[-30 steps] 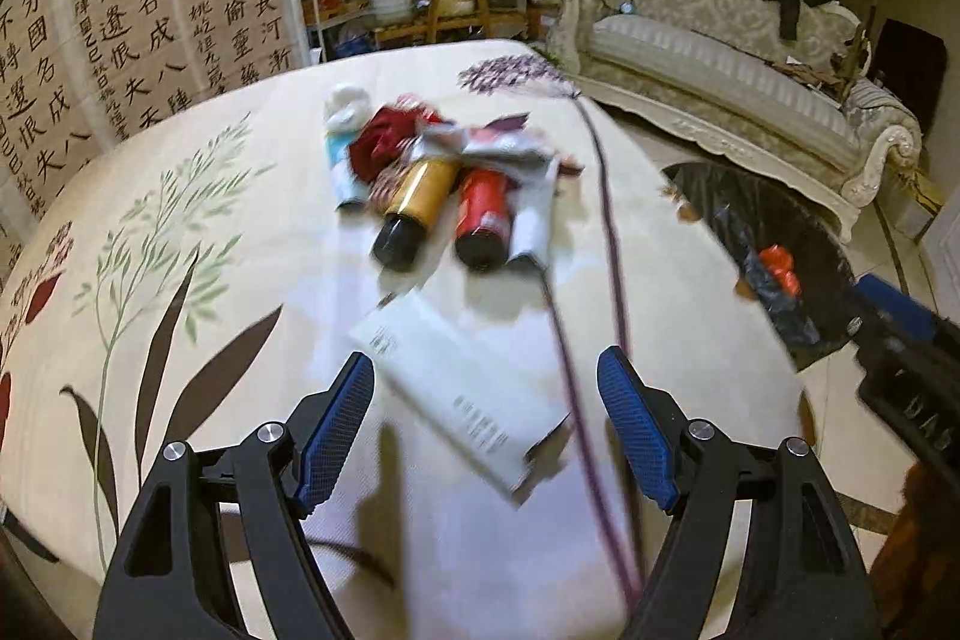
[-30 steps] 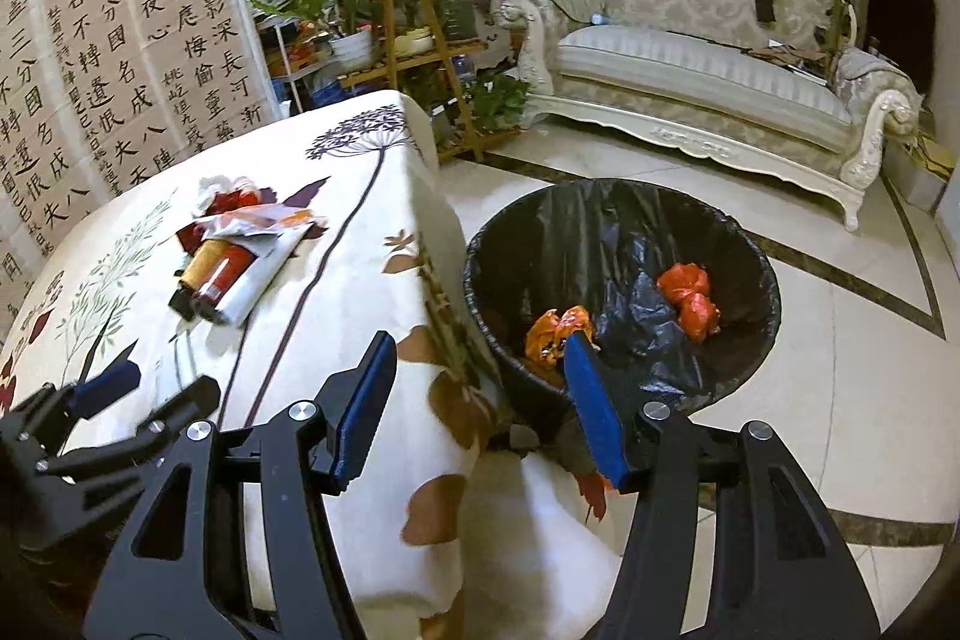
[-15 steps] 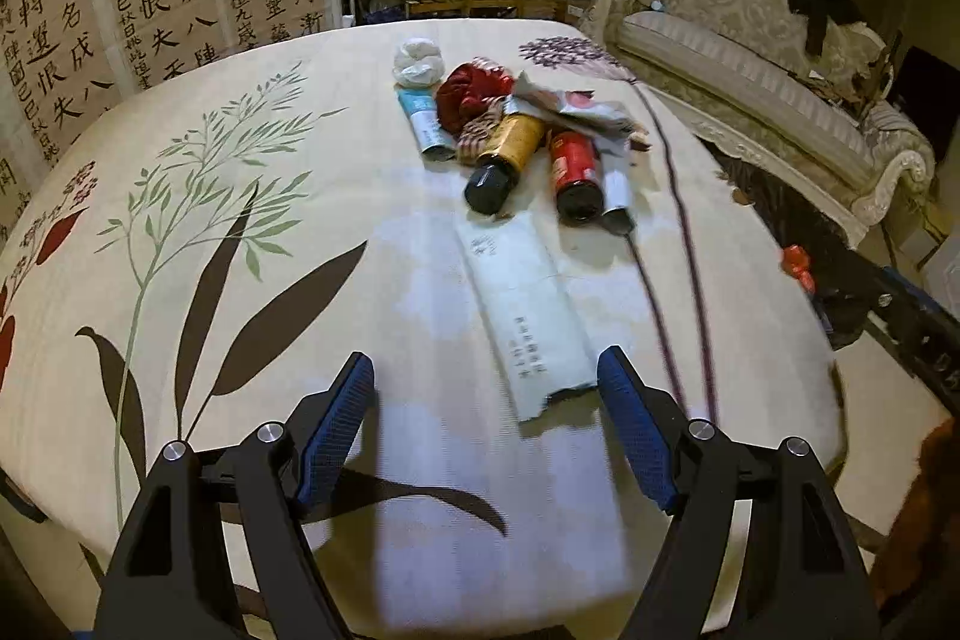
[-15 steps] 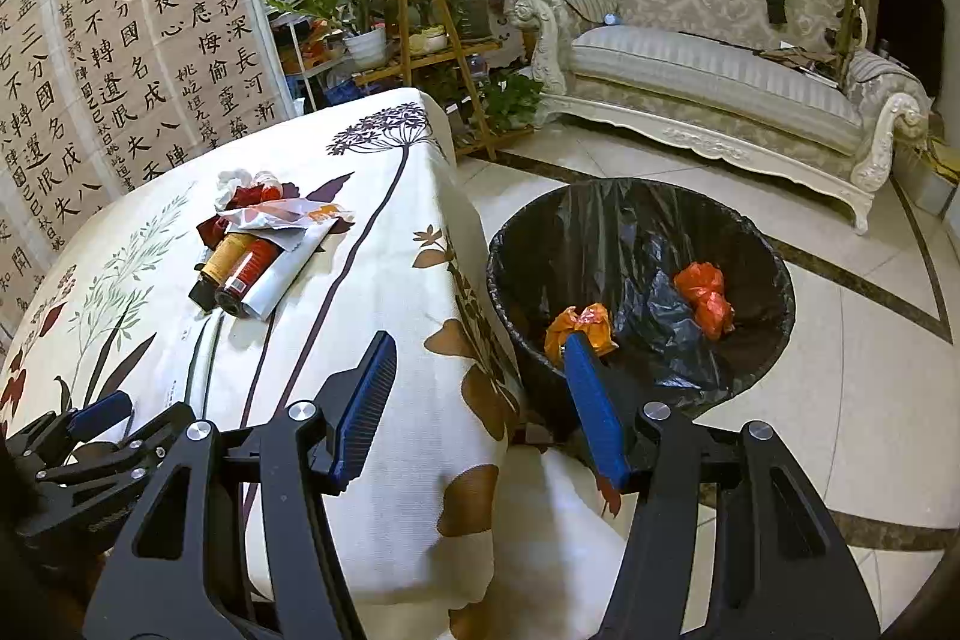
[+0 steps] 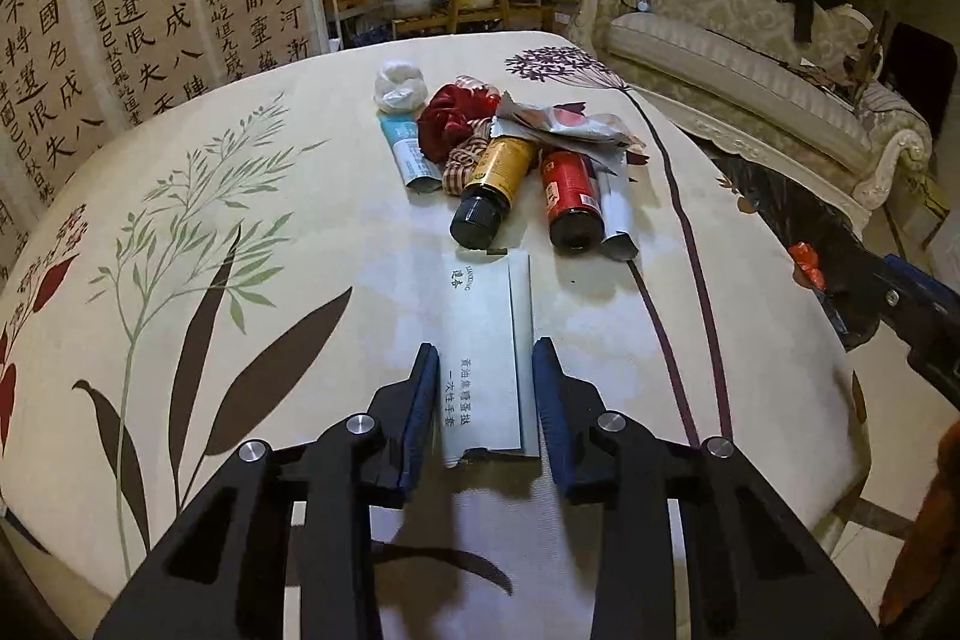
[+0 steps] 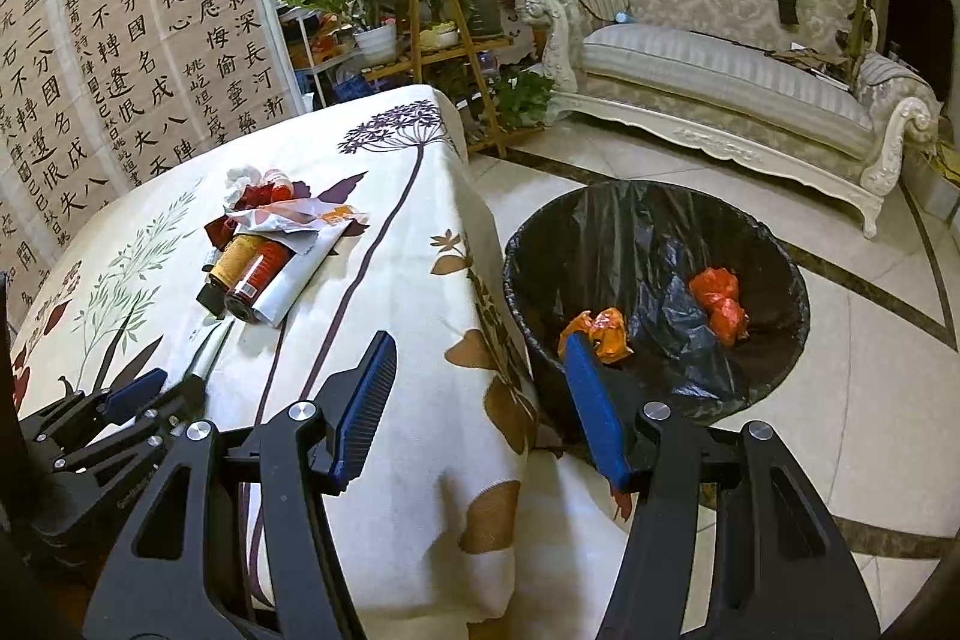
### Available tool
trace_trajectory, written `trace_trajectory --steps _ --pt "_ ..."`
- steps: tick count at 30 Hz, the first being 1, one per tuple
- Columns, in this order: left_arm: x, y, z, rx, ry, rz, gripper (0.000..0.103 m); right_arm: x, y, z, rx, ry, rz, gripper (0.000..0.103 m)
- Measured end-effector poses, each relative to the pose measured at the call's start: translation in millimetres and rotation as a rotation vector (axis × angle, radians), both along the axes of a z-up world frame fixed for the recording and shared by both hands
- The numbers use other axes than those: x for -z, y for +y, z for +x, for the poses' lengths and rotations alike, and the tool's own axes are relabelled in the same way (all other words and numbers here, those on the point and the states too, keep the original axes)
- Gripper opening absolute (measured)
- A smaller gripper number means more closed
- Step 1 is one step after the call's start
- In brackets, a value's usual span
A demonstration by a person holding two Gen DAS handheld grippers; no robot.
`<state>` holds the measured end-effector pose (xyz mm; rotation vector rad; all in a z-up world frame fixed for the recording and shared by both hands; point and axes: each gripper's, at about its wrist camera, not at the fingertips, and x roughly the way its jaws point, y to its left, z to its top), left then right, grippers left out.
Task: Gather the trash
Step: 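Grasp the white paper packet with the left tool while the right tool grasps a wrapper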
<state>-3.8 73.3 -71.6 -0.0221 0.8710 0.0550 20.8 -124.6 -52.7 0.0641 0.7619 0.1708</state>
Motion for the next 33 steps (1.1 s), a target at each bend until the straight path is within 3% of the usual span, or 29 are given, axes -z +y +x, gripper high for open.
trace_trajectory --steps 5,15,33 --pt "-3.0 4.3 -3.4 0.003 -0.019 -0.016 0.027 -0.9 12.3 5.5 -0.028 0.002 -0.009 0.057" --pt "-16.3 28.3 -10.8 -0.036 -0.043 -0.058 0.026 -3.4 50.1 18.0 -0.102 0.005 -0.020 0.057" --pt "-23.1 118.0 15.4 -0.212 -0.073 -0.042 0.026 -8.7 114.6 69.9 -0.206 0.006 -0.048 0.056"
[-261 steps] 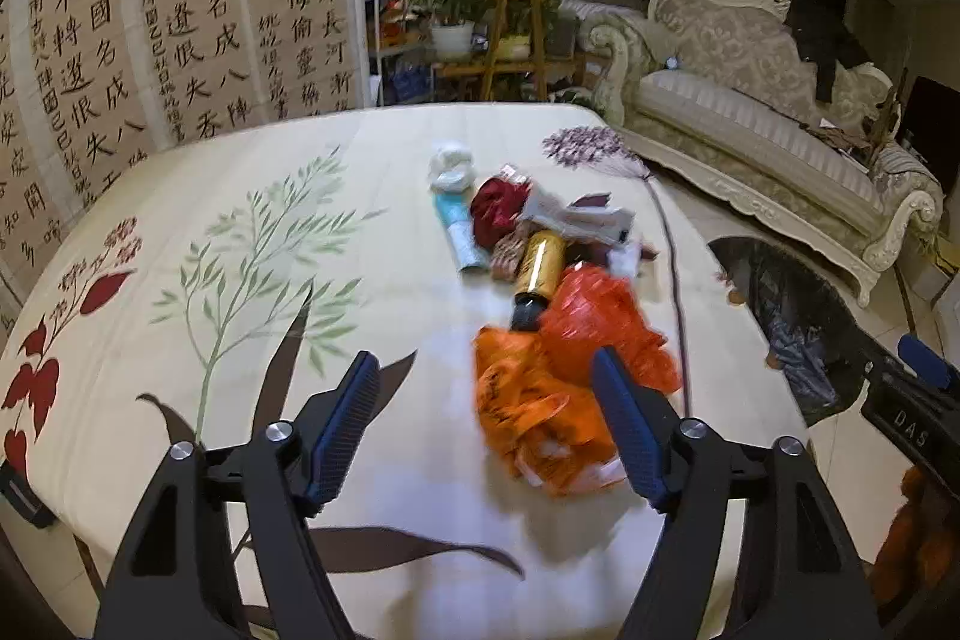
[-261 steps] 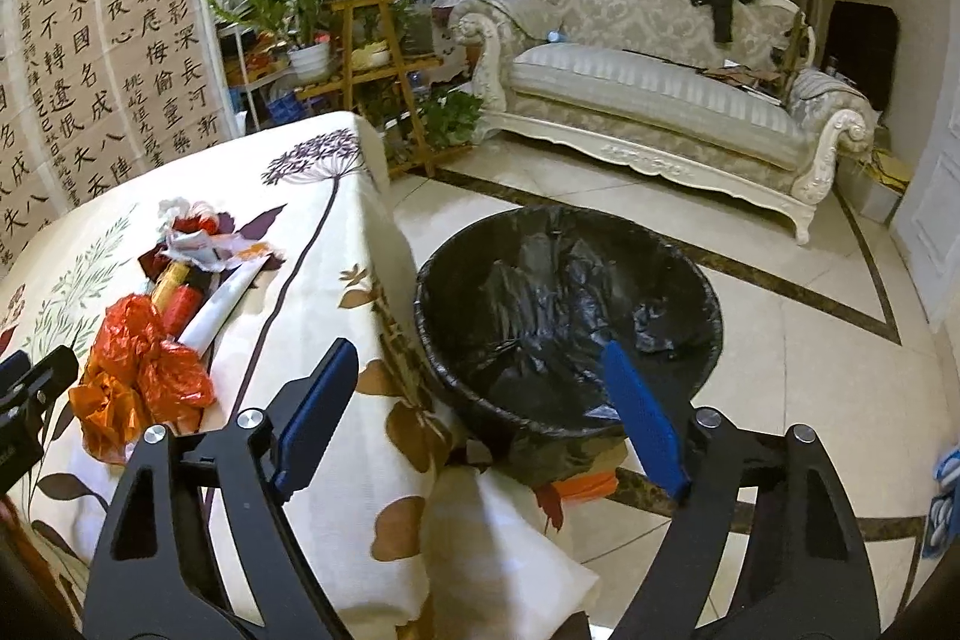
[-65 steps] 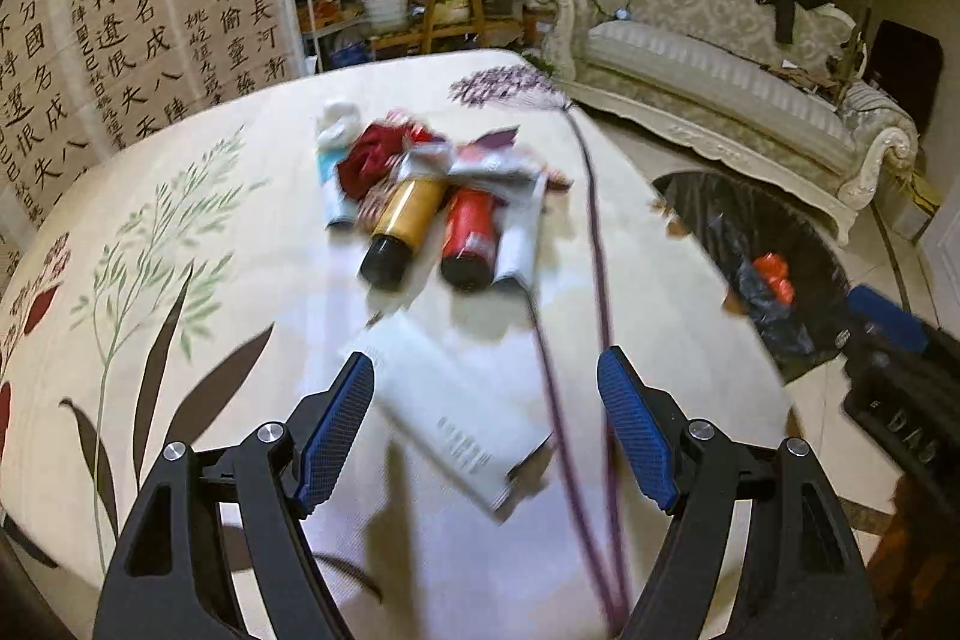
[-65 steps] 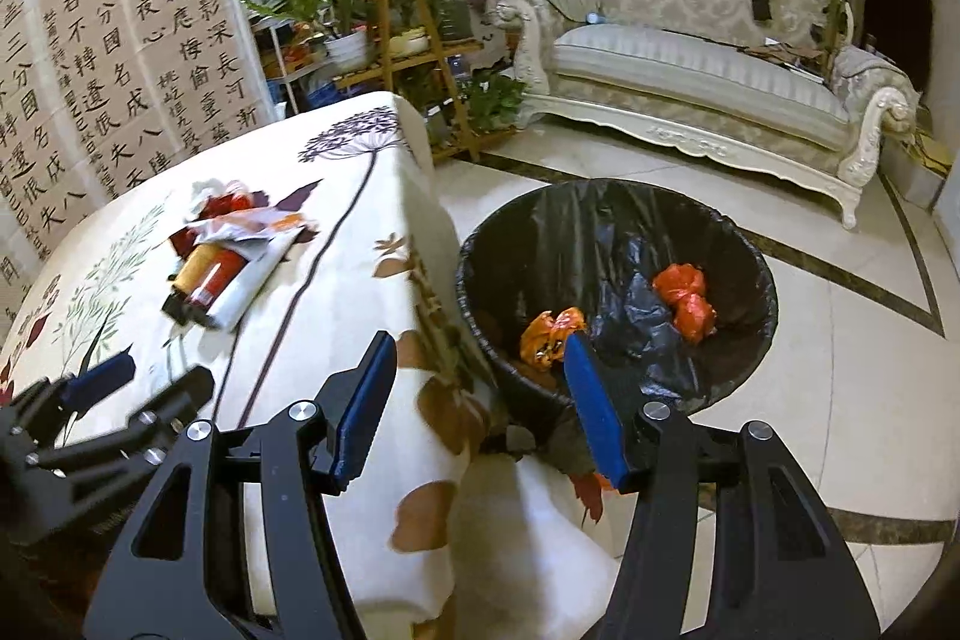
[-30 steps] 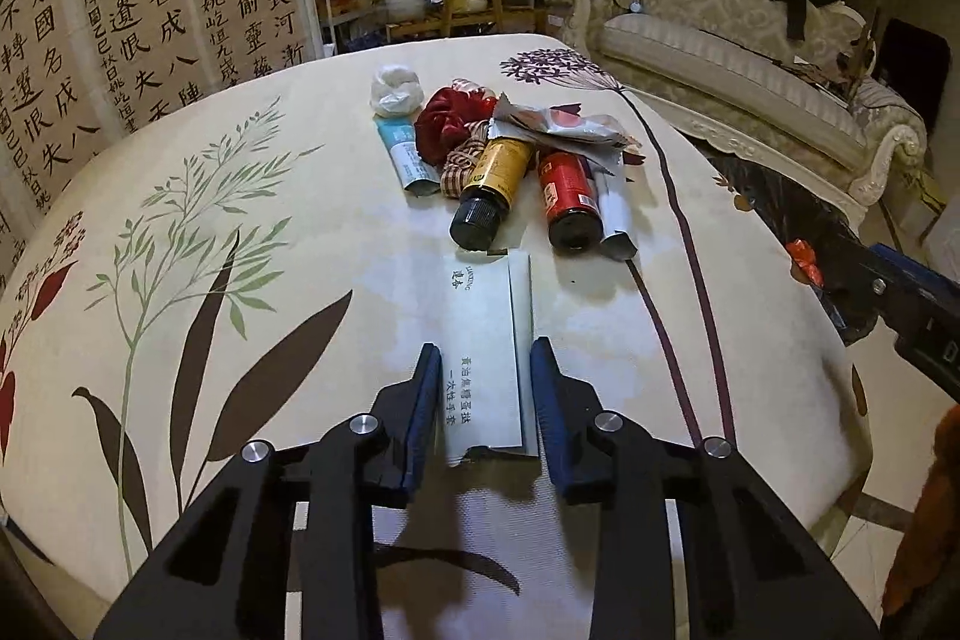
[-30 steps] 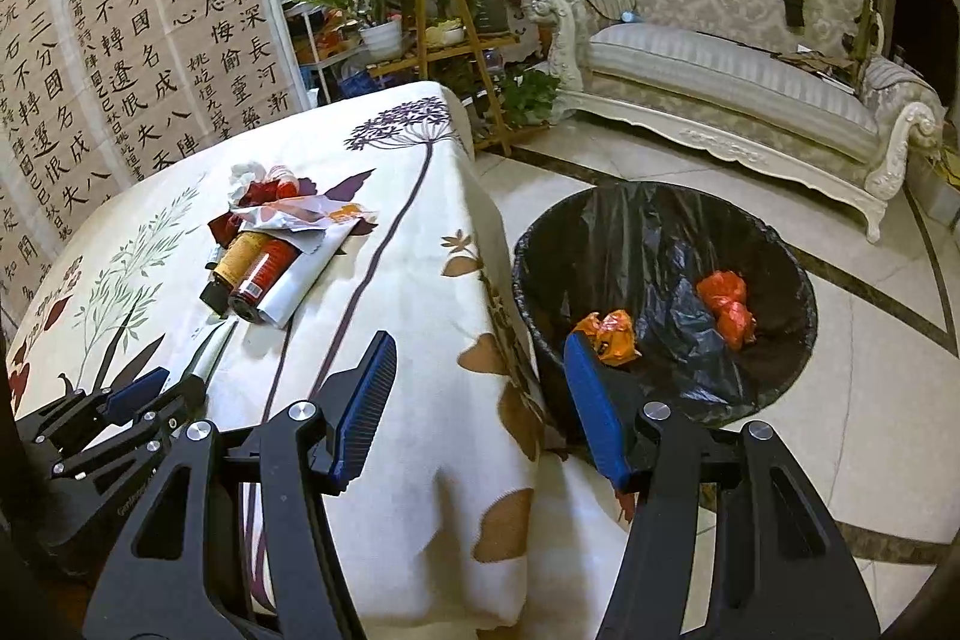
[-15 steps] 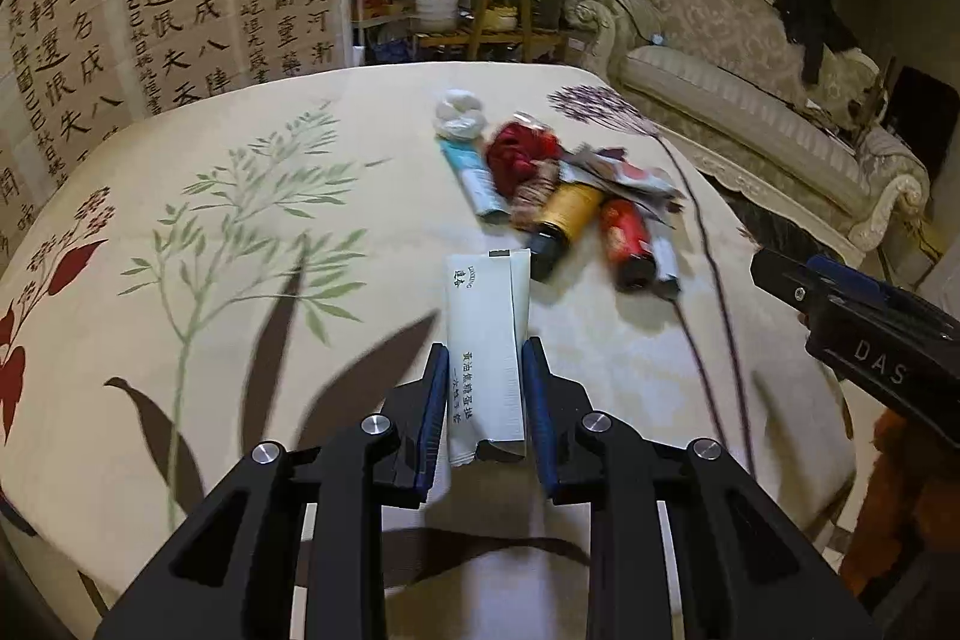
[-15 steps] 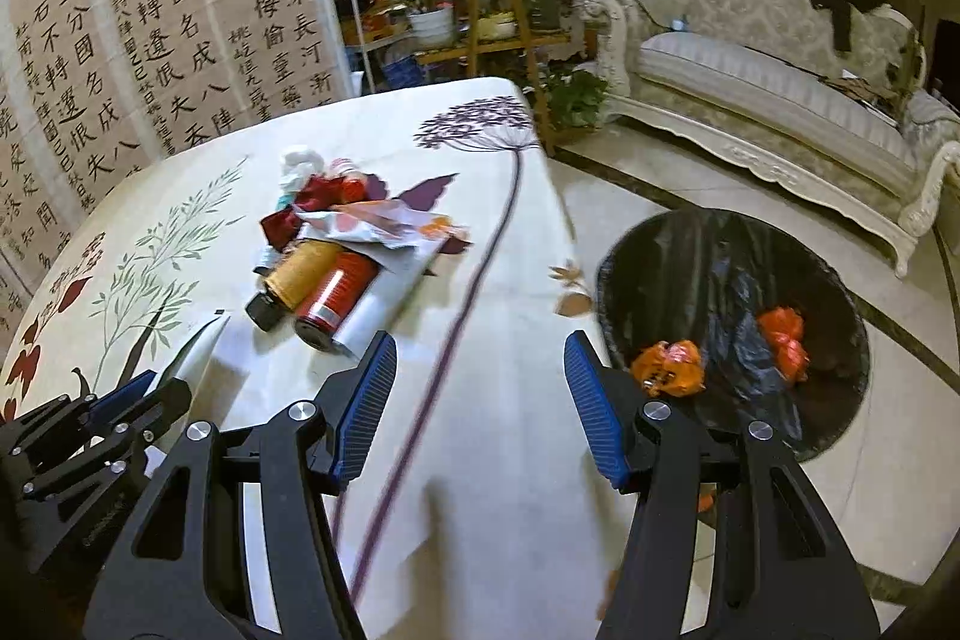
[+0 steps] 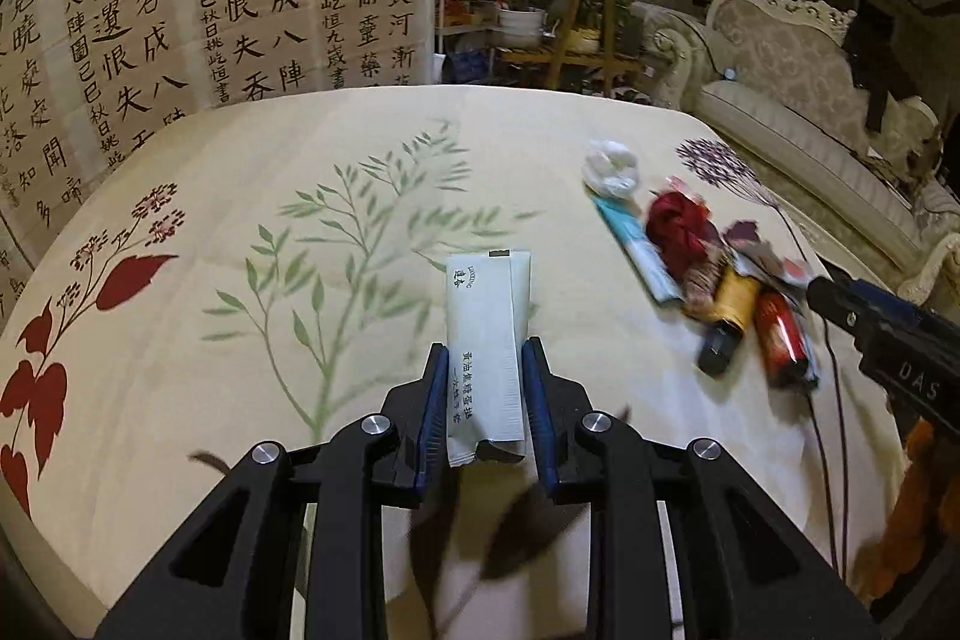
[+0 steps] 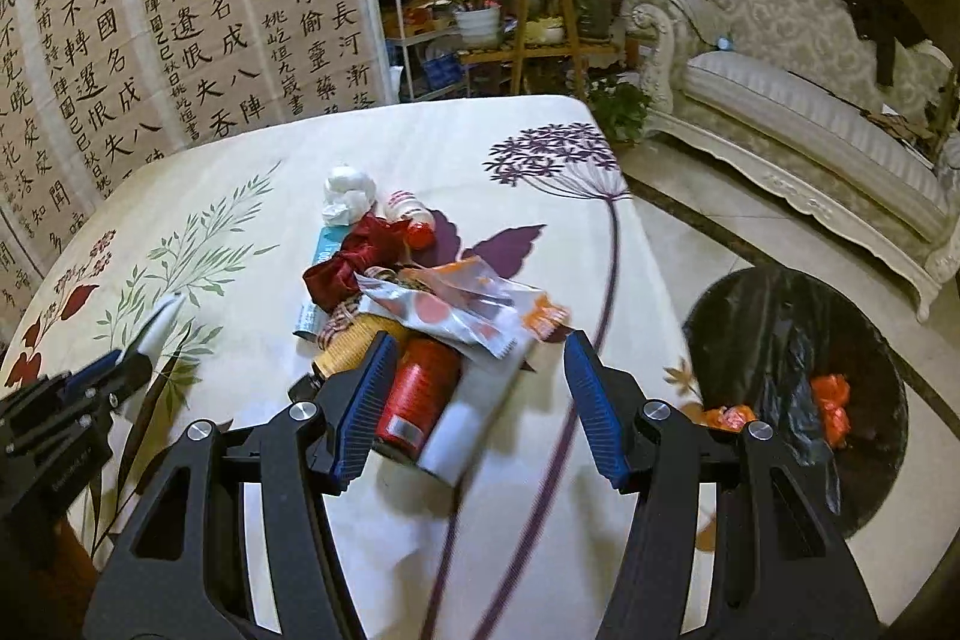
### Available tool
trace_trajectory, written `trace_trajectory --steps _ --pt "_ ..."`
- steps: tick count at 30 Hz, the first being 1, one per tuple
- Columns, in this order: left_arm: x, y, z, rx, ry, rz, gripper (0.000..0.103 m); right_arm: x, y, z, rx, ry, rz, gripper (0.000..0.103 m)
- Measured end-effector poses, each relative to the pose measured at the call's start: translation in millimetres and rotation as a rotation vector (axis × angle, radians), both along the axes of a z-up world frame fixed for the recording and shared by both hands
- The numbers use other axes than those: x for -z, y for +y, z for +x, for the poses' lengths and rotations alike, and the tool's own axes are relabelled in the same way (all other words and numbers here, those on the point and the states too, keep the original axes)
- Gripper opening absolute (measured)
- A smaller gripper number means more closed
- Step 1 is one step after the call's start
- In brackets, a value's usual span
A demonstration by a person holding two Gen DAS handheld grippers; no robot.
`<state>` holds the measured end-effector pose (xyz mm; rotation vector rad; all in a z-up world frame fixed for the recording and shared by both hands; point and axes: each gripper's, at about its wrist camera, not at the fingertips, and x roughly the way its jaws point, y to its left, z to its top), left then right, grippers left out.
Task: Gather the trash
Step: 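Grasp the white paper packet with the left tool while the right tool grasps a wrapper, then carry the packet and wrapper over the trash bin with both tools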
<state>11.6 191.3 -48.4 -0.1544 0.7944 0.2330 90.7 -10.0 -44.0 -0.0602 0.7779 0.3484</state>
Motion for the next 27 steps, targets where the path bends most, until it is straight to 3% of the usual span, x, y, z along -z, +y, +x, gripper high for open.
trace_trajectory --steps 10,12,14,17,20,22,27 --pt "6.4 4.5 14.9 0.019 0.015 -0.030 0.026 6.2 19.3 18.1 -0.035 0.026 -0.031 0.052" --pt "7.6 5.1 15.4 0.023 0.018 -0.035 0.026 8.0 21.6 19.3 -0.047 0.037 -0.039 0.045" --pt "8.2 5.6 15.9 0.024 0.020 -0.038 0.026 10.4 23.1 19.7 -0.053 0.045 -0.044 0.044" --pt "8.7 7.0 15.4 0.022 0.022 -0.044 0.026 15.3 25.0 19.6 -0.066 0.066 -0.050 0.025" --pt "9.0 8.0 14.7 0.022 0.021 -0.048 0.026 15.3 25.7 16.8 -0.065 0.059 -0.050 0.023" --pt "8.8 7.9 14.7 0.021 0.022 -0.048 0.026 12.8 26.0 14.5 -0.066 0.043 -0.051 0.014" --pt "7.5 7.7 13.4 0.023 0.015 -0.050 0.026 7.9 23.3 10.0 -0.064 0.030 -0.042 0.013"
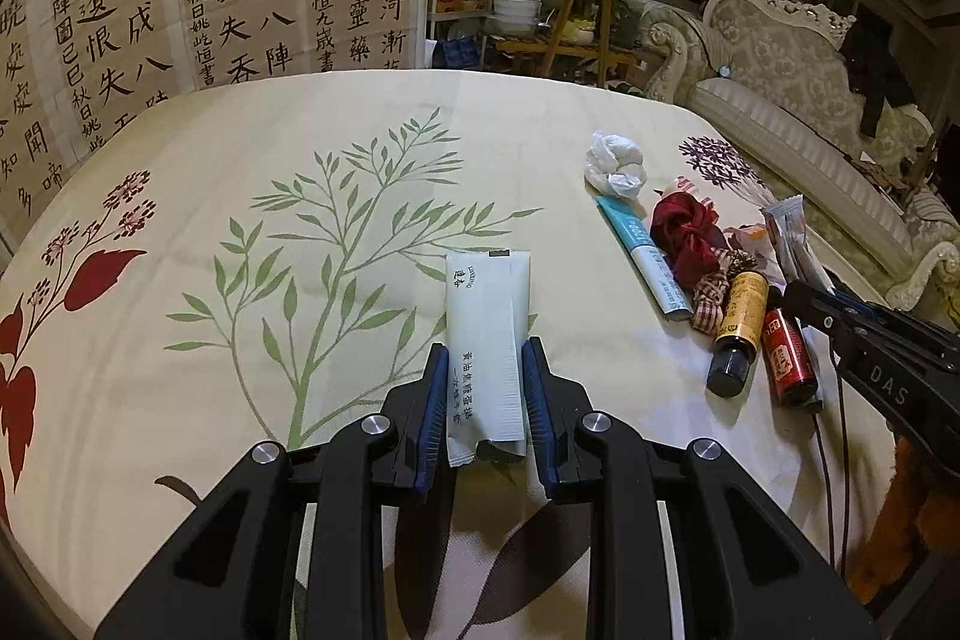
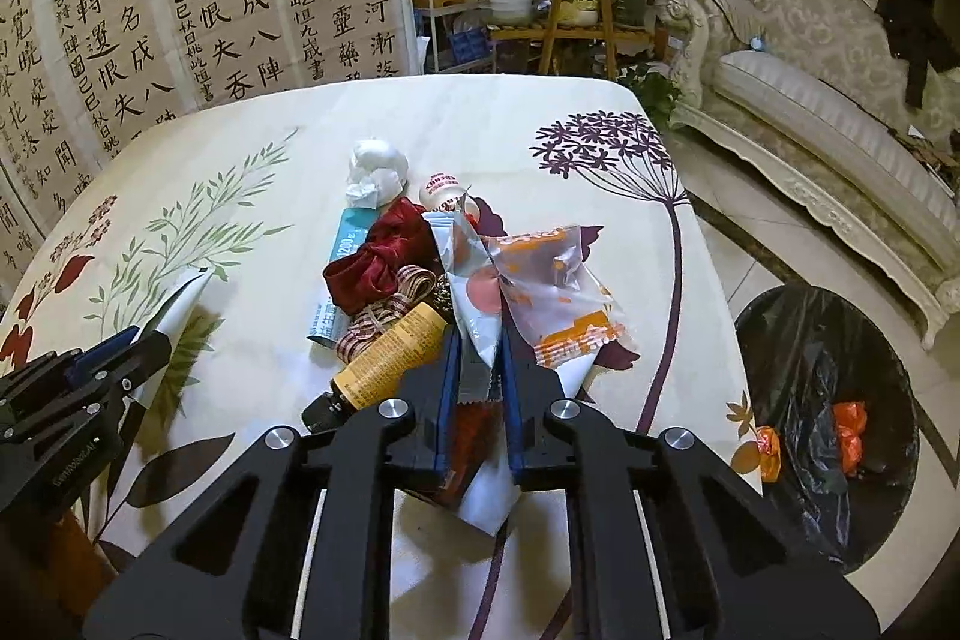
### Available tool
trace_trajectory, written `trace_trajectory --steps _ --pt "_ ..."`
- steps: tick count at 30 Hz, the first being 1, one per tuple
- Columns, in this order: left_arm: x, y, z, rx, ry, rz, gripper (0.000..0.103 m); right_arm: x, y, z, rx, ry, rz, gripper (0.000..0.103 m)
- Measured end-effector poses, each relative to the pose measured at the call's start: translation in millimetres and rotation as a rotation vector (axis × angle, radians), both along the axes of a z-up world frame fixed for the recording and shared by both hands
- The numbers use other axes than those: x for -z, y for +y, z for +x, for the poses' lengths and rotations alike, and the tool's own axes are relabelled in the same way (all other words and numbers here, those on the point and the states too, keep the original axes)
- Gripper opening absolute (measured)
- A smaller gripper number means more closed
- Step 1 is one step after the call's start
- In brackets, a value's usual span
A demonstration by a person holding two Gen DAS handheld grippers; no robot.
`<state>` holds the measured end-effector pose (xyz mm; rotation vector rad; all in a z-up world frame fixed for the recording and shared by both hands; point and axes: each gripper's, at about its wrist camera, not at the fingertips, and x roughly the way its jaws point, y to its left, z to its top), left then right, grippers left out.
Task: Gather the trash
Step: 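Carry the packet and wrapper over the trash bin with both tools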
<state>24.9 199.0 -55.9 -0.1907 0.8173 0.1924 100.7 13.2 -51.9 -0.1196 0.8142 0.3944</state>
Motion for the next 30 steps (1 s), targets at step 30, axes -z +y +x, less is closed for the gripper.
trace_trajectory --steps 30 --pt "-35.8 -141.6 14.1 0.270 -0.106 -0.018 0.026 -17.0 -171.6 -27.9 0.375 -0.079 0.039 0.013"
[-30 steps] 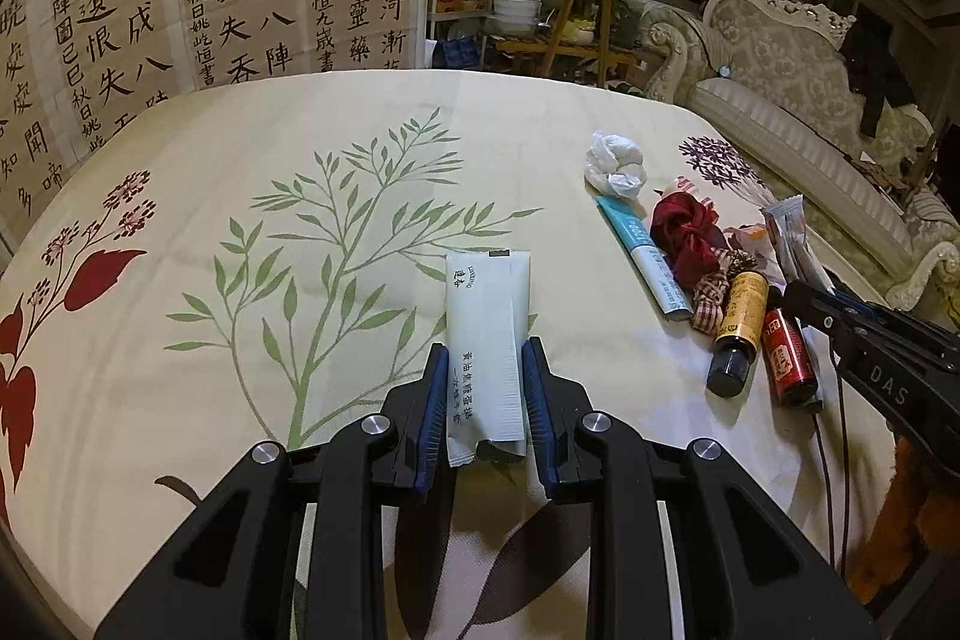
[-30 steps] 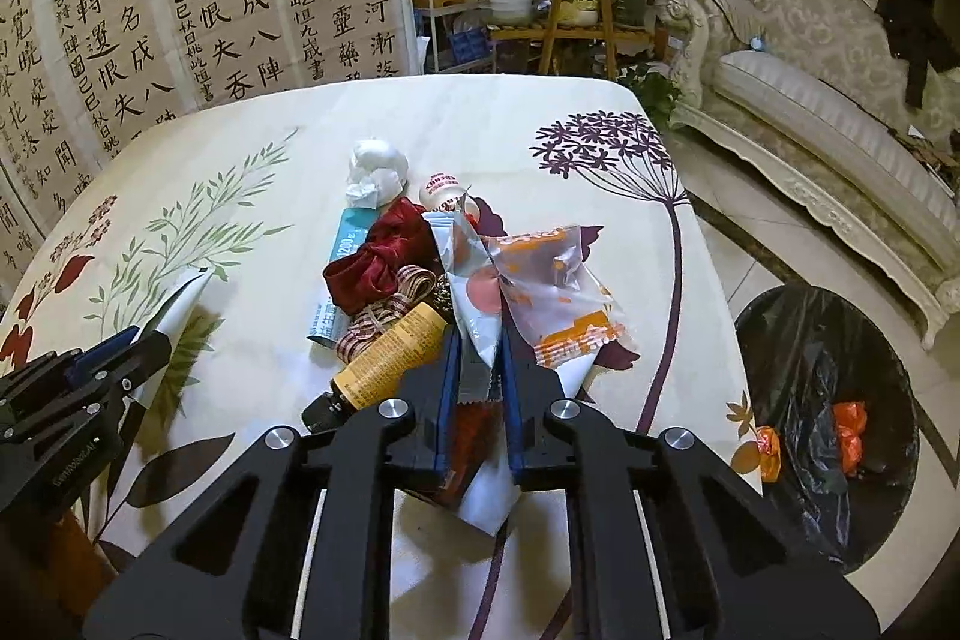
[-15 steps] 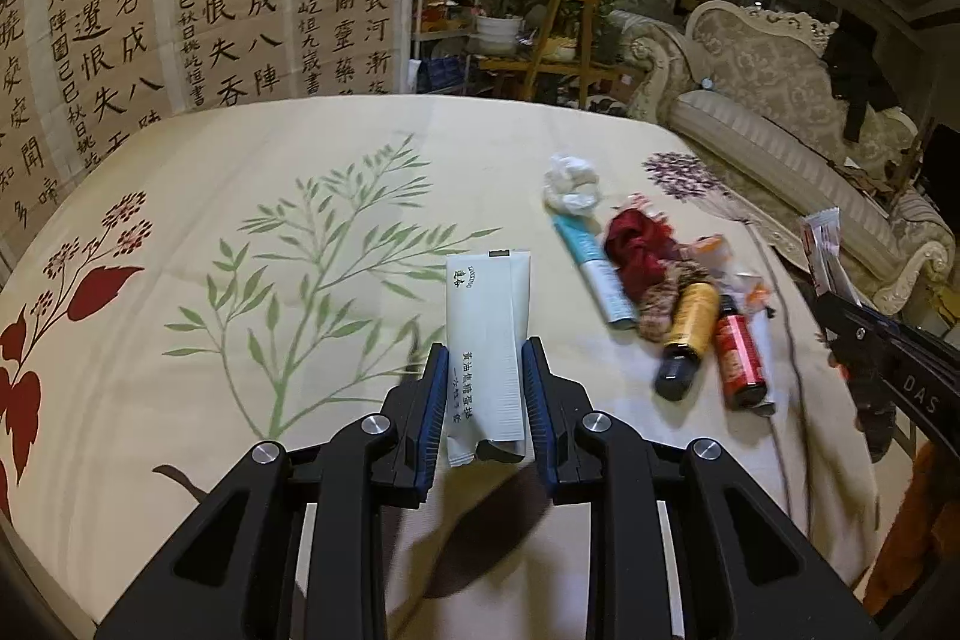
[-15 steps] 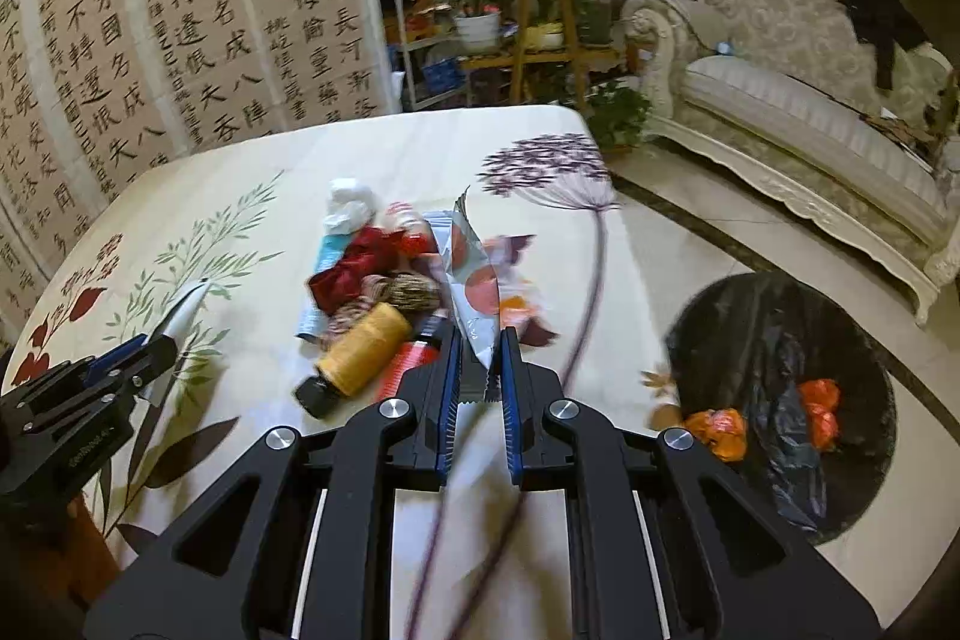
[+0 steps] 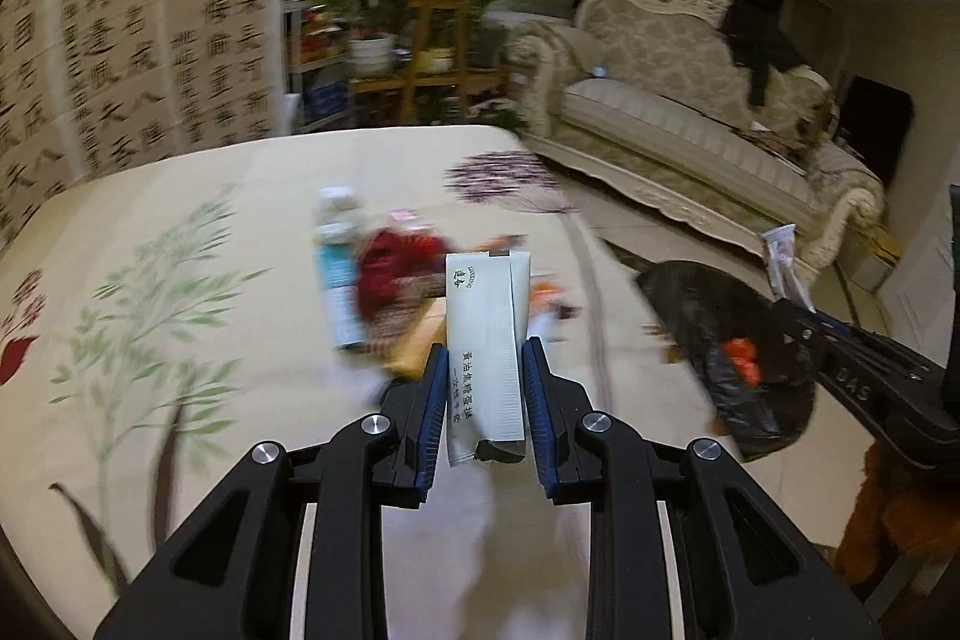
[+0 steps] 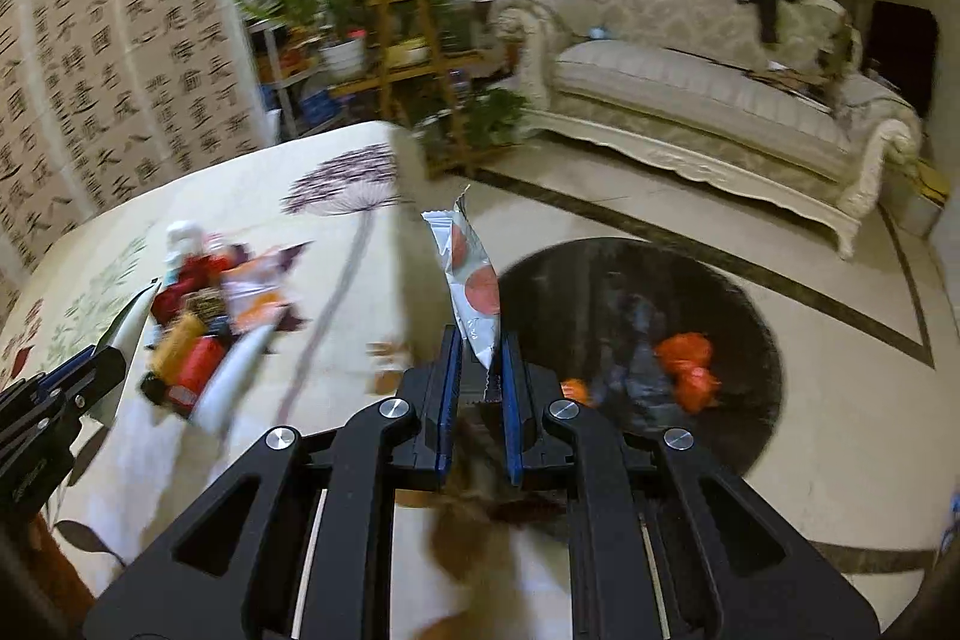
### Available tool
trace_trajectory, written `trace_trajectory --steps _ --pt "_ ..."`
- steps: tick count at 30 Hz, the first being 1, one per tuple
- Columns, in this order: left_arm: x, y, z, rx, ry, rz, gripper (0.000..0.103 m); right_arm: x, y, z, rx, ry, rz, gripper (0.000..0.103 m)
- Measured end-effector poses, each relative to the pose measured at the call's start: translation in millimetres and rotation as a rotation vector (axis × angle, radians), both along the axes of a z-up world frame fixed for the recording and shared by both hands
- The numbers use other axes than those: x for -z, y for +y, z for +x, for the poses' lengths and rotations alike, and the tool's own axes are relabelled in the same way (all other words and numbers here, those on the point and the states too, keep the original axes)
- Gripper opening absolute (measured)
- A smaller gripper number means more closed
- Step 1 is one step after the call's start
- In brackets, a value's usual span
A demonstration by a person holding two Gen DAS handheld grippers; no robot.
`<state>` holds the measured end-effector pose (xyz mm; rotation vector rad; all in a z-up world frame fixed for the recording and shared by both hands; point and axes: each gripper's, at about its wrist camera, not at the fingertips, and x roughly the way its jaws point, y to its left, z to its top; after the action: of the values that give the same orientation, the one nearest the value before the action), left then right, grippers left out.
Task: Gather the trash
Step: 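Carry the packet and wrapper over the trash bin with both tools, then open both tools to drop the packet and wrapper into the bin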
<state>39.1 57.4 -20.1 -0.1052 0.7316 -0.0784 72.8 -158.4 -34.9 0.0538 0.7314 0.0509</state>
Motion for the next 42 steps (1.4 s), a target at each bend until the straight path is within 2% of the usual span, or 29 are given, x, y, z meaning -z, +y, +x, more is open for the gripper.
trace_trajectory --steps 7,12,24,31,33,35,36,38,40,42 --pt "2.5 -69.1 23.6 0.119 -0.003 0.021 0.026 12.1 -45.6 6.8 0.097 0.005 -0.007 0.013" --pt "10.2 -103.1 45.7 0.162 0.011 0.056 0.026 22.5 -70.9 16.1 0.137 0.016 0.012 0.013" --pt "28.7 -157.1 87.6 0.211 0.050 0.124 0.027 43.5 -99.4 42.6 0.173 0.042 0.042 0.013" --pt "38.4 -172.7 101.4 0.232 0.076 0.144 0.029 56.3 -109.9 55.4 0.186 0.070 0.051 0.015" --pt "39.5 -174.7 104.4 0.238 0.085 0.146 0.033 58.1 -111.6 56.6 0.186 0.074 0.059 0.016" --pt "39.5 -175.6 105.9 0.241 0.091 0.147 0.038 58.9 -112.3 56.2 0.194 0.073 0.057 0.025" --pt "39.3 -175.5 106.5 0.239 0.094 0.148 0.045 58.5 -112.5 56.1 0.199 0.070 0.055 0.032" --pt "38.2 -173.3 106.0 0.225 0.087 0.143 0.054 57.5 -112.7 55.5 0.204 0.068 0.057 0.034" --pt "36.0 -170.9 105.2 0.217 0.083 0.133 0.056 56.1 -113.4 54.1 0.208 0.067 0.058 0.037" --pt "34.6 -168.6 103.9 0.204 0.079 0.130 0.064 53.9 -113.5 51.8 0.218 0.061 0.056 0.047"
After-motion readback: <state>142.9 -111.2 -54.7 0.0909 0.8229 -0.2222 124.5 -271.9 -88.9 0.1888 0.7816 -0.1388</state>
